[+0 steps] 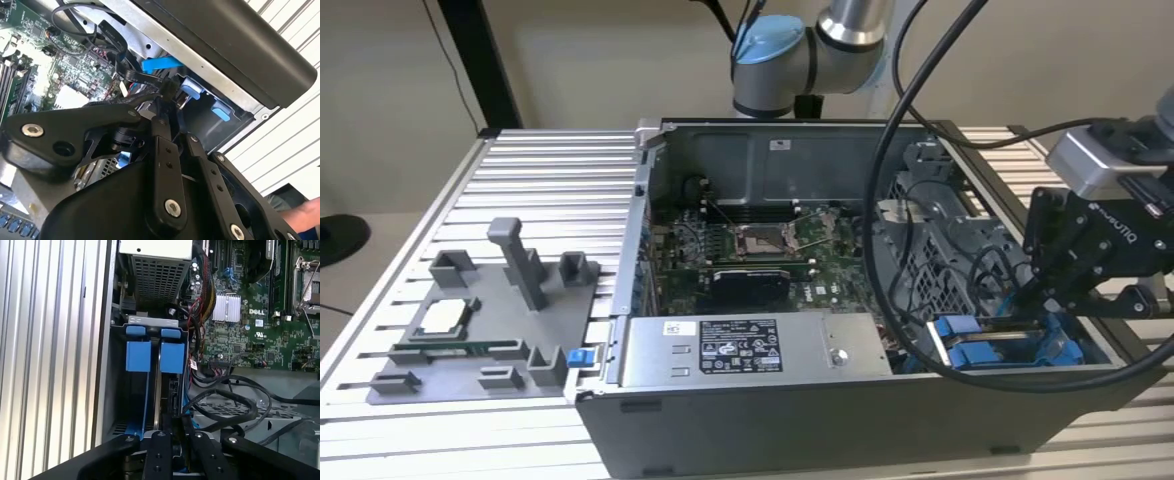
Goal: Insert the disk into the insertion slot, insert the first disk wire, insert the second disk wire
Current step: 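Insert the first disk wire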
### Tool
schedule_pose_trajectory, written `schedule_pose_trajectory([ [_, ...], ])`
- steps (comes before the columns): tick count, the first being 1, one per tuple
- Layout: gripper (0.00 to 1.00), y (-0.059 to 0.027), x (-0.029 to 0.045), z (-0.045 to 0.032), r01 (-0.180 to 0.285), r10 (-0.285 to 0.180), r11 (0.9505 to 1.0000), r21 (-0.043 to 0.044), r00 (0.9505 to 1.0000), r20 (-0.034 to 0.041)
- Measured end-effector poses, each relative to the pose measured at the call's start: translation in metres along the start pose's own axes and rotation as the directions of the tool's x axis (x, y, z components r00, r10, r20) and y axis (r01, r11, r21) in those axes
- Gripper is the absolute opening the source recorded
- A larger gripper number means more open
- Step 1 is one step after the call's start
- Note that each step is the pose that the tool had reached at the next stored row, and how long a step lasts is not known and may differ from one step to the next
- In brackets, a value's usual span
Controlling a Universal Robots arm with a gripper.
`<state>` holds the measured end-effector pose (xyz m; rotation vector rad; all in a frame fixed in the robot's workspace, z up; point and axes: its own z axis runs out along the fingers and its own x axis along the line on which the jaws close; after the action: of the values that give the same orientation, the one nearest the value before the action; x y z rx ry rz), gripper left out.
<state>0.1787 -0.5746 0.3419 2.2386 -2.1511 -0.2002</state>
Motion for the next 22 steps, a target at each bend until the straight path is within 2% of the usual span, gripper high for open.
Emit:
schedule_pose_trajectory([
  [11,0.00,-0.0003,-0.0011,0.0022,-0.001,0.001,1.0000,0.0001,1.0000,-0.0006],
  [22,0.00,-0.0011,-0.0006,0.0095,-0.002,0.002,1.0000,0.0002,1.0000,-0.0018],
])
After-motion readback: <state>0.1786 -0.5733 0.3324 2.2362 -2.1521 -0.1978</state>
